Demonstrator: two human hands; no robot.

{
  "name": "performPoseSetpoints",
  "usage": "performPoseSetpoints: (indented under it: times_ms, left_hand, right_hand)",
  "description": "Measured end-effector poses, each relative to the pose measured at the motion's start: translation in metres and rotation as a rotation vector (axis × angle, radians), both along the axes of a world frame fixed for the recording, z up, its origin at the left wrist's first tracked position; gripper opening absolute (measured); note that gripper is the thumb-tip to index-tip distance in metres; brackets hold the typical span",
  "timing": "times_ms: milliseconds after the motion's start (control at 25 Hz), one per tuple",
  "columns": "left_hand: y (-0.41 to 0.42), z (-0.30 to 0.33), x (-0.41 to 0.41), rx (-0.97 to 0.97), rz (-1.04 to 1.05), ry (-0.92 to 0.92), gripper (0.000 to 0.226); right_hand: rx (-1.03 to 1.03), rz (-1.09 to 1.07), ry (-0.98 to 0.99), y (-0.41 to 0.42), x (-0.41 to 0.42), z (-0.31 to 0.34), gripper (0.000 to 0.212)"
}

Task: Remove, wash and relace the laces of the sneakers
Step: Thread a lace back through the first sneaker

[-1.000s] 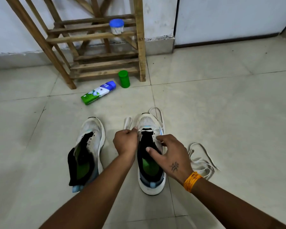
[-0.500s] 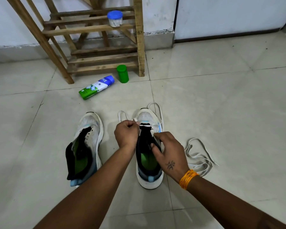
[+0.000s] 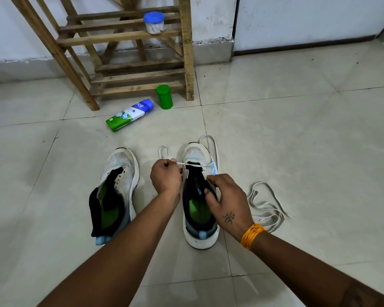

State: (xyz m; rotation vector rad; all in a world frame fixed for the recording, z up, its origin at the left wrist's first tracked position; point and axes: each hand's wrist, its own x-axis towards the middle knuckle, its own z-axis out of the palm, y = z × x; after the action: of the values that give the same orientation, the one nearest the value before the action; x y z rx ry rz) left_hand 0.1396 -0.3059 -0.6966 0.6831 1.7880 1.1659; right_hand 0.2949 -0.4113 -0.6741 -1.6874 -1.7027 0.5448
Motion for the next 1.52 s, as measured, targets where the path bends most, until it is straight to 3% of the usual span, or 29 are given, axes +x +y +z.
performPoseSetpoints:
  times_ms: [280,400,560,640,760,1000,1520]
  left_hand:
    - [-0.018,0.035,-0.003,0.121,-0.014,0.155,0.018]
    - [-0.023,0.069,-0.004,0.274,-0.089,0.139,0.023]
    - [-0.017,0.131,0.0,0.444,-0.285,0.066,0.031]
    - [-0.009,0.173,0.001,0.488,-0.327,0.045,0.031]
    - [0.01,0.236,0.001,0.545,-0.386,0.017,0.013]
    - [0.037,0.347,0.001,0.671,-0.43,0.06,0.009]
    - [0.041,0.493,-0.004,0.825,-0.494,-0.011,0.011]
  right_hand:
    - [-0.009,-0.117,0.028,0.003,0.002,0.017,0.046]
    - [0.091,-0.097,0.23,0.022,0.004,0.038,0.014]
    - [-0.024,-0.163,0.614,0.06,-0.003,0.098,0.03]
    - [0.007,-0.145,0.697,0.081,-0.004,0.142,0.023]
    - [0.098,-0.089,0.705,0.105,-0.007,0.21,0.008]
    - [0.204,0.075,0.728,0.127,-0.008,0.324,0.006]
    - [0.379,0.159,0.667,0.126,-0.012,0.456,0.016]
